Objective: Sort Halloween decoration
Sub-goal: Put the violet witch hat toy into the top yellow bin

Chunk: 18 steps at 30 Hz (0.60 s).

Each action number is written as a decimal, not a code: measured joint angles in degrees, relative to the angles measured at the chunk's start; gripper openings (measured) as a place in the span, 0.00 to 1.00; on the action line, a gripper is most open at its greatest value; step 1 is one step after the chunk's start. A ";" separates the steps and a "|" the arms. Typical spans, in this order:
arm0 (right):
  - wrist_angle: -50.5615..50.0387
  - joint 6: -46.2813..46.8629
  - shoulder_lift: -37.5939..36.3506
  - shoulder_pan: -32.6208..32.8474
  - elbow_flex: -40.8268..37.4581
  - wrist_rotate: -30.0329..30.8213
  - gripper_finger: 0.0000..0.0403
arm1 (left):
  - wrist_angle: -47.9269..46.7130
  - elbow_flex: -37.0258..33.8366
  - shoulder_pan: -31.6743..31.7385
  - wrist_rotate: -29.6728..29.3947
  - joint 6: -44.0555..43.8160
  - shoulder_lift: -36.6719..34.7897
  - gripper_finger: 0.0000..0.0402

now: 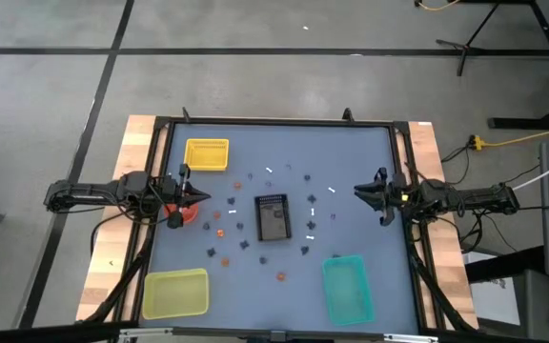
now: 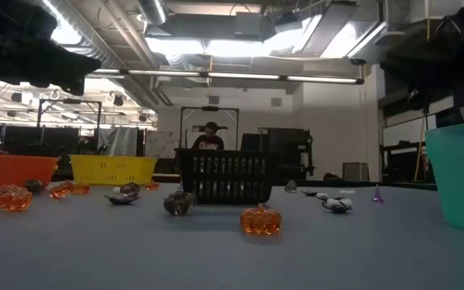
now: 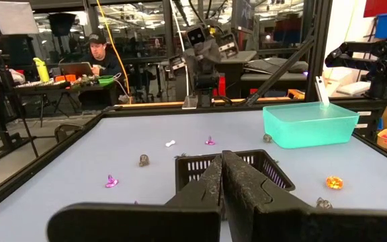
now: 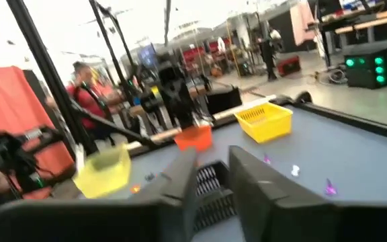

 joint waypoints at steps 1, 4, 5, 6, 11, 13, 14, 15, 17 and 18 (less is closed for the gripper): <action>1.11 -0.01 0.00 -0.01 0.00 0.02 0.33 | 0.00 -0.01 0.00 0.01 0.00 -0.01 0.00; 2.40 -0.67 -0.02 -0.02 0.06 0.26 0.44 | 0.00 0.02 -0.02 0.01 0.00 0.01 0.00; 2.07 -1.10 0.00 -0.01 0.26 0.26 0.47 | 0.00 0.00 -0.01 0.00 0.00 0.00 0.00; 1.95 -1.28 0.02 -0.02 0.46 0.24 0.49 | -0.01 0.00 0.00 0.01 0.01 0.01 0.00; 1.84 -1.79 1.87 -0.02 1.86 0.24 0.53 | 0.00 -0.01 -0.01 0.01 0.00 0.01 0.00; 1.91 -3.23 3.62 -0.01 3.25 -0.10 0.53 | 0.00 0.01 -0.01 0.01 0.02 0.01 0.00; 1.91 -4.15 4.71 -0.02 4.08 -0.50 0.53 | 0.01 0.02 0.00 0.01 0.01 0.01 0.00; 1.89 -5.02 5.90 -0.01 4.95 -1.07 0.53 | -0.01 0.01 0.00 0.01 0.00 0.01 0.00; 1.91 -6.79 9.03 0.00 7.09 -2.21 0.53 | -0.01 0.02 0.00 0.00 0.00 0.01 0.00; 1.91 -7.47 10.68 0.00 8.20 -2.74 0.53 | 0.01 0.01 0.00 0.01 0.01 0.01 0.00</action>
